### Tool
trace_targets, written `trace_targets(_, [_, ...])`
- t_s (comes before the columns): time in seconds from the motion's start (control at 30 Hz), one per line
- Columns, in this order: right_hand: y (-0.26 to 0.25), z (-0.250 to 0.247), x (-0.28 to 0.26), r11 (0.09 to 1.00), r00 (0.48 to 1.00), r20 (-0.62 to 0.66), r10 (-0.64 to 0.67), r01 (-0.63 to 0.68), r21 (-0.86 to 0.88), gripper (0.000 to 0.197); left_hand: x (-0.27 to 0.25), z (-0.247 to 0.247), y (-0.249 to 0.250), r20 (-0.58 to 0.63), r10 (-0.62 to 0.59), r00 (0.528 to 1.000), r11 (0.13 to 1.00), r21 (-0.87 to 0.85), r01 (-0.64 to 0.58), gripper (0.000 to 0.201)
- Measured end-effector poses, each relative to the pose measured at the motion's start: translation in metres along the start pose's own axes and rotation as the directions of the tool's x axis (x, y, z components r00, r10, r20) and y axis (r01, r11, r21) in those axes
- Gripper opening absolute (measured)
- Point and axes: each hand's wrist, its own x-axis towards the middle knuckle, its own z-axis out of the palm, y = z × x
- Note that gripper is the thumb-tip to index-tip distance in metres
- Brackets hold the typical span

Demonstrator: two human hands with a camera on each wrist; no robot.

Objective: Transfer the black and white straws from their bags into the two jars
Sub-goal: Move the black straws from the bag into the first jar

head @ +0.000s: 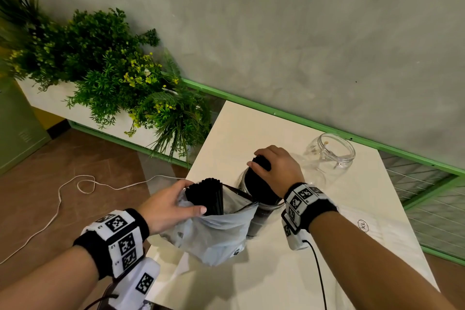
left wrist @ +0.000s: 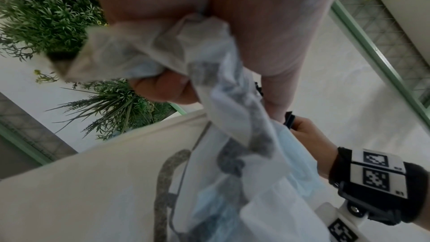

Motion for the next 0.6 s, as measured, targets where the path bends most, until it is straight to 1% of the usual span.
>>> trace_targets(0.03, [0.0, 0.001, 0.0, 1.0, 1.0, 0.003, 0.005, -0.005, -0.015, 0.041, 0.0, 0.0, 0.0, -0.002, 0.001, 1.0, 1.0, 0.001, -0.001, 0.102])
trace_targets(0.13, [0.002, 0.0, 0.001, 0.996, 0.997, 0.076, 0.008, -0.002, -0.084, 0.049, -0.001, 0.001, 0.0, -0.005, -0.003, 1.0, 1.0, -0.011, 0.003, 0.1])
trace_targets(0.2, [0.003, -0.003, 0.001, 0.994, 0.997, 0.081, -0.001, 0.01, -0.107, 0.055, -0.001, 0.002, 0.0, -0.013, -0.001, 1.0, 1.0, -0.01, 0.001, 0.098])
trace_targets(0.27, [0.002, -0.006, -0.001, 0.994, 0.999, 0.047, -0.003, 0.008, -0.107, 0.06, -0.002, 0.001, 0.0, -0.014, 0.006, 1.0, 1.0, -0.006, -0.006, 0.098])
trace_targets(0.4, [0.001, -0.01, -0.007, 0.999, 0.999, -0.027, -0.022, 0.021, -0.05, 0.067, -0.001, 0.0, -0.002, -0.003, 0.004, 1.0, 1.0, 0.025, -0.004, 0.101])
trace_targets(0.53, [0.003, -0.009, -0.014, 1.0, 0.999, -0.03, -0.025, 0.024, -0.011, 0.066, -0.001, -0.001, -0.002, 0.003, 0.0, 1.0, 0.998, 0.07, -0.001, 0.102])
trace_targets(0.6, [0.002, -0.011, -0.016, 1.0, 0.996, -0.08, -0.028, 0.029, 0.011, 0.062, -0.001, -0.001, -0.001, 0.009, -0.002, 1.0, 0.996, 0.091, 0.002, 0.105])
